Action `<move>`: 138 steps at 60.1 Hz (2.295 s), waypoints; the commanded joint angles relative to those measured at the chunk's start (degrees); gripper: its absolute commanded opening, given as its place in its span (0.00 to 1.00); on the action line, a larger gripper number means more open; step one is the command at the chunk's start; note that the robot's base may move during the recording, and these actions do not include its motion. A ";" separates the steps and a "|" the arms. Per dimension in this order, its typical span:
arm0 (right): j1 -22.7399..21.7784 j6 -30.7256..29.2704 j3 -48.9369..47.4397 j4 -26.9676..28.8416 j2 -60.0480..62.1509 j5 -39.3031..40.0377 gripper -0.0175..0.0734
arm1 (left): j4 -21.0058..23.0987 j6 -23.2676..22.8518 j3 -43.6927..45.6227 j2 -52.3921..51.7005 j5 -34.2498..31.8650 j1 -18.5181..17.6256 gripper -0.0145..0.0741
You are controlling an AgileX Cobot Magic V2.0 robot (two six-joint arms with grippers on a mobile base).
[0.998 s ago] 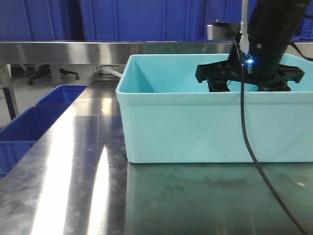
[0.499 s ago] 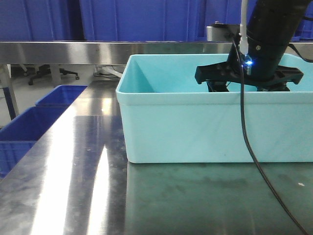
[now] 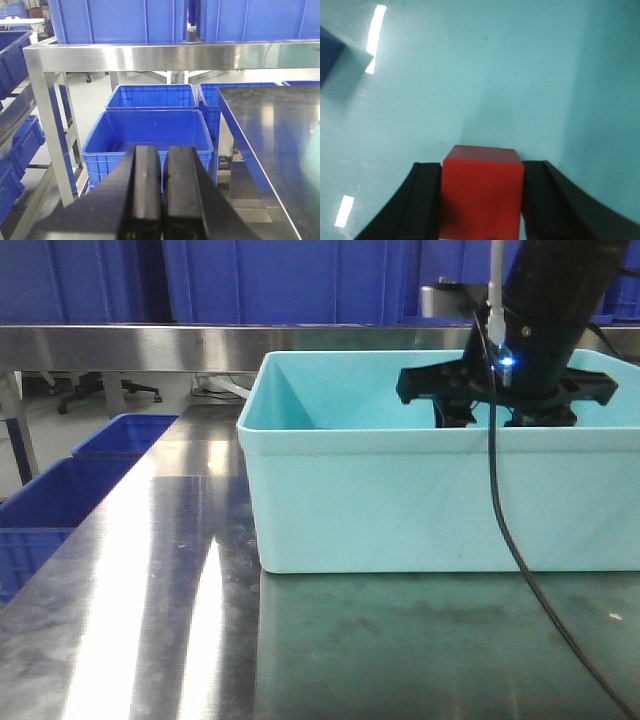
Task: Pick red cube and place on left shelf
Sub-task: 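Lift the red cube up out of the bin with the right gripper, then hold the red cube raised in the right gripper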
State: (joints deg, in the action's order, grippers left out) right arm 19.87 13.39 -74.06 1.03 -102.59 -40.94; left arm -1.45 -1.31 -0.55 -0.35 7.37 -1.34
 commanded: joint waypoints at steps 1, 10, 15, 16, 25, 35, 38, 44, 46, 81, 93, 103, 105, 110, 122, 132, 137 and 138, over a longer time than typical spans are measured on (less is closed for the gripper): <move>0.16 -0.11 -3.31 0.07 5.37 2.14 0.26 | 0.07 -0.12 -1.32 -0.82 -5.11 -0.04 0.28; 0.16 -0.11 -4.11 0.07 11.15 4.43 0.25 | 0.07 -0.12 -1.32 -0.82 -5.11 -0.04 0.28; 0.10 -0.11 -4.11 0.07 14.99 6.14 0.25 | 0.07 -0.12 -1.32 -0.82 -5.11 -0.04 0.28; 0.10 -0.11 -4.11 0.01 15.77 6.37 0.25 | 0.07 -0.12 -1.32 -0.82 -5.11 -0.04 0.28; 0.10 -0.11 -3.81 0.01 24.00 8.73 0.25 | 0.07 -0.12 -1.32 -0.82 -5.11 -0.04 0.28; 0.10 -0.11 -0.46 0.01 33.71 12.66 0.25 | 0.07 -0.12 -1.32 -0.82 -5.11 -0.04 0.28; 0.10 -0.17 1.27 -0.04 36.66 14.10 0.25 | 0.07 -0.12 -1.32 -0.82 -5.11 -0.04 0.28; 0.10 -0.23 6.20 -1.03 42.02 17.44 0.25 | 0.07 -0.12 -1.32 -0.82 -5.11 -0.04 0.28; 0.10 -0.23 8.09 -1.73 44.05 18.46 0.25 | 0.07 -0.12 -1.32 -0.82 -5.11 -0.04 0.28; 0.10 -0.23 25.48 -2.62 60.71 27.10 0.25 | 0.07 -0.12 -1.32 -0.82 -5.11 -0.04 0.28; 0.10 -0.23 25.48 -2.62 60.71 27.49 0.25 | 0.07 -0.12 -1.32 -0.82 -5.11 -0.04 0.28; 0.10 -0.23 25.48 -2.62 60.71 27.43 0.25 | 0.07 -0.12 -1.32 -0.82 -5.11 -0.04 0.28; 0.10 -0.23 25.48 -2.62 60.71 27.43 0.25 | 0.07 -0.12 -1.32 -0.82 -5.11 -0.04 0.28; 0.10 -0.23 25.48 -2.62 60.71 27.43 0.25 | 0.07 -0.12 -1.32 -0.82 -5.11 -0.04 0.28; 0.10 -0.23 25.48 -2.62 60.71 27.43 0.25 | 0.07 -0.12 -1.32 -0.82 -5.11 -0.04 0.28; 0.10 -0.23 25.48 -2.62 60.71 27.43 0.25 | 0.07 -0.12 -1.32 -0.82 -5.11 -0.04 0.28; 0.10 -0.23 25.48 -2.62 60.71 27.43 0.25 | 0.07 -0.12 -1.32 -0.82 -5.11 -0.04 0.28; 0.10 -0.23 25.48 -2.62 60.71 27.43 0.25 | 0.07 -0.12 -1.32 -0.82 -5.11 -0.04 0.28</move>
State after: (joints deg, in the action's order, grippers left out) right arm 19.87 13.39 -46.86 -0.97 -42.25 -18.76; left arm -1.45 -1.31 -0.55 -0.35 7.37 -1.34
